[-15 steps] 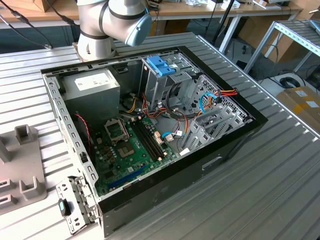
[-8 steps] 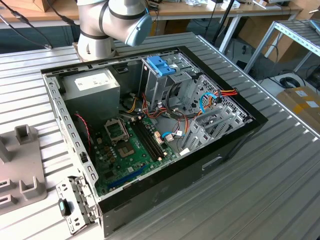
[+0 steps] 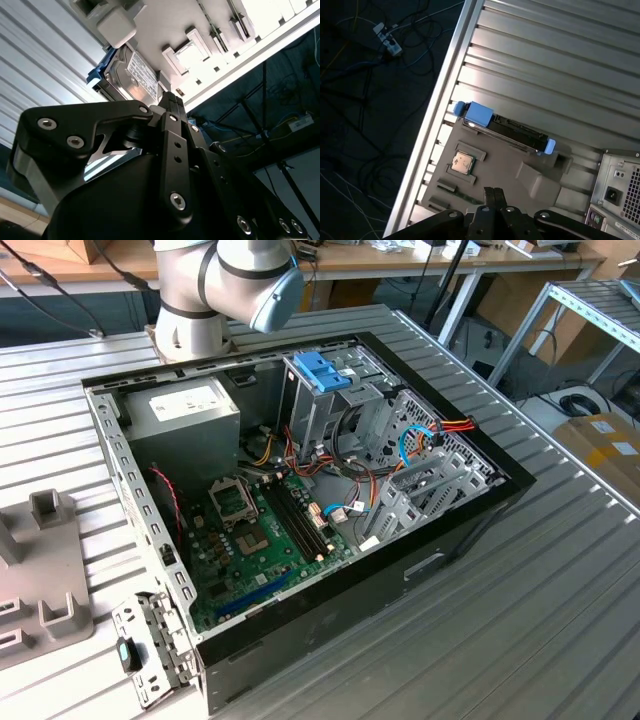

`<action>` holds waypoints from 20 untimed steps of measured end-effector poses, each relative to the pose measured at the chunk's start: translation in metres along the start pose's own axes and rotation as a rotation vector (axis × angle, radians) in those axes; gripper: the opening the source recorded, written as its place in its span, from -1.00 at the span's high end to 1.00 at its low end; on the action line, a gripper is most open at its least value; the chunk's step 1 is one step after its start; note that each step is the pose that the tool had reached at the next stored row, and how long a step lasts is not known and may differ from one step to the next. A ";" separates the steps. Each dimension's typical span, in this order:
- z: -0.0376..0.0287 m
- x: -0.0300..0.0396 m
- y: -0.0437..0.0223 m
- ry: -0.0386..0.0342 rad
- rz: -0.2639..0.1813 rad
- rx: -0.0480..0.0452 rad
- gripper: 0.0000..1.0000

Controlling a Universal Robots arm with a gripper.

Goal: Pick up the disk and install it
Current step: 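Pick up the disk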

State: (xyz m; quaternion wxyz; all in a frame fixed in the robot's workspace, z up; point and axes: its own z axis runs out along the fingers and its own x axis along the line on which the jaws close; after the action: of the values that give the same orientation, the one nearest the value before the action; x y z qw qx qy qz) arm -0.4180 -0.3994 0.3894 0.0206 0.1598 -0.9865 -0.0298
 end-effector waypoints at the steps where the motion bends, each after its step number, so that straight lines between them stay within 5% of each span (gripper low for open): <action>1: 0.0000 0.0000 0.0000 0.0004 -0.004 0.0002 0.79; 20: 0.0000 -0.0003 -0.0001 0.0066 -0.100 0.0032 0.79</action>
State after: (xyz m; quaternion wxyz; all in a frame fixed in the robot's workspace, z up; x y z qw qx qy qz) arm -0.4176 -0.3994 0.3894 0.0221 0.2091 -0.9772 -0.0287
